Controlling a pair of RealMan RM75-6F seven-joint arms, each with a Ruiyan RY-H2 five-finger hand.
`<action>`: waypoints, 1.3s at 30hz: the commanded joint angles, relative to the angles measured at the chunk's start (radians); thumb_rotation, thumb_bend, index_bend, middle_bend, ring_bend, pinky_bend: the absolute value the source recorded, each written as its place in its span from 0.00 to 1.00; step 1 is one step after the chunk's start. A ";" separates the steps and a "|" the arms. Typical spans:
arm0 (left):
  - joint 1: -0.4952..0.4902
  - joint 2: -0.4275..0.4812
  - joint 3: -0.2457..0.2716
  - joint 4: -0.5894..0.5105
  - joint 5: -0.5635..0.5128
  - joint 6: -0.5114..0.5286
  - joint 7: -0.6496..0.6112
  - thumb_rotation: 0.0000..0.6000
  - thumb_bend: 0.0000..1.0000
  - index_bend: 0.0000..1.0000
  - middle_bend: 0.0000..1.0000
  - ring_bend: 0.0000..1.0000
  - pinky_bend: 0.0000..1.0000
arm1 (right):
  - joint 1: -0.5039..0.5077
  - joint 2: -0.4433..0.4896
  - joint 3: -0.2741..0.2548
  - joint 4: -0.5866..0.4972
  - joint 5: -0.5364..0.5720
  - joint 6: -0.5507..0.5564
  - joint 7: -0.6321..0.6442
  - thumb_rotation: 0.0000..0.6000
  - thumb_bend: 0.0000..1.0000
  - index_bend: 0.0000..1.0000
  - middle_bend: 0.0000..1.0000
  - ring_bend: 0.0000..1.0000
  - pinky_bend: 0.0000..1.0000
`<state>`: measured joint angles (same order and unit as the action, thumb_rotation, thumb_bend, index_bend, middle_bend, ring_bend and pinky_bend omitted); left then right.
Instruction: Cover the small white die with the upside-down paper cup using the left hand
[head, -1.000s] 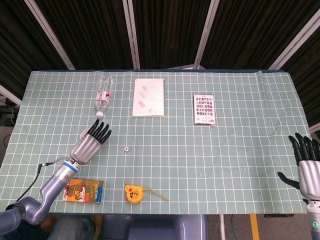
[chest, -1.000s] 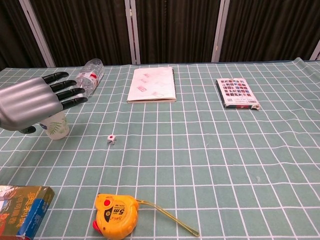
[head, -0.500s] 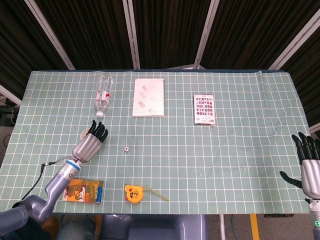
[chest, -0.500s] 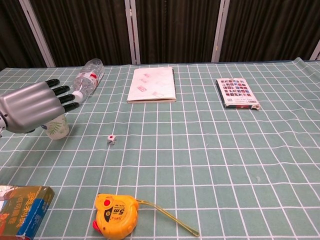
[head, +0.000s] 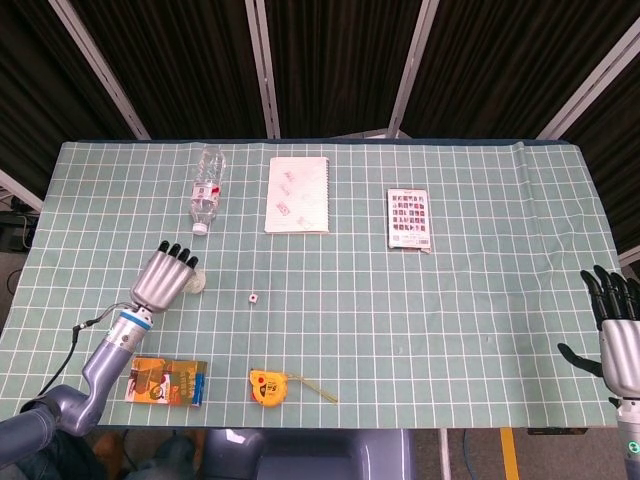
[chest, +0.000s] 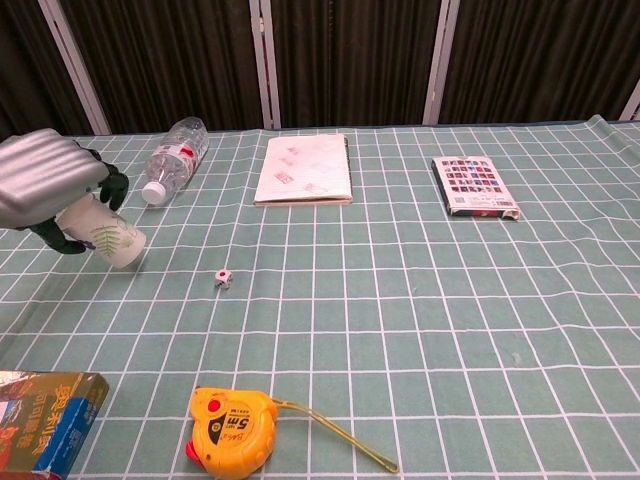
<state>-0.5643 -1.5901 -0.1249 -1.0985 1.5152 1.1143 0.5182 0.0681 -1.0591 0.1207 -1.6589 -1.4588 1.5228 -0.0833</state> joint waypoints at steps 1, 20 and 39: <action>0.030 0.080 -0.109 -0.143 -0.188 -0.084 -0.562 1.00 0.07 0.46 0.34 0.32 0.38 | 0.001 -0.001 -0.001 -0.001 -0.001 -0.001 -0.004 1.00 0.00 0.00 0.00 0.00 0.00; -0.021 0.133 -0.111 -0.098 -0.230 -0.468 -1.258 1.00 0.06 0.45 0.28 0.27 0.34 | 0.009 -0.006 -0.002 0.000 0.008 -0.014 -0.019 1.00 0.00 0.00 0.00 0.00 0.00; 0.014 0.229 -0.025 -0.355 -0.149 -0.109 -0.224 1.00 0.04 0.00 0.00 0.00 0.00 | 0.010 -0.004 -0.003 0.002 0.007 -0.016 -0.008 1.00 0.00 0.00 0.00 0.00 0.00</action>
<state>-0.5519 -1.3952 -0.1774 -1.3238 1.3786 0.9266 -0.1000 0.0782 -1.0629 0.1179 -1.6571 -1.4516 1.5072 -0.0917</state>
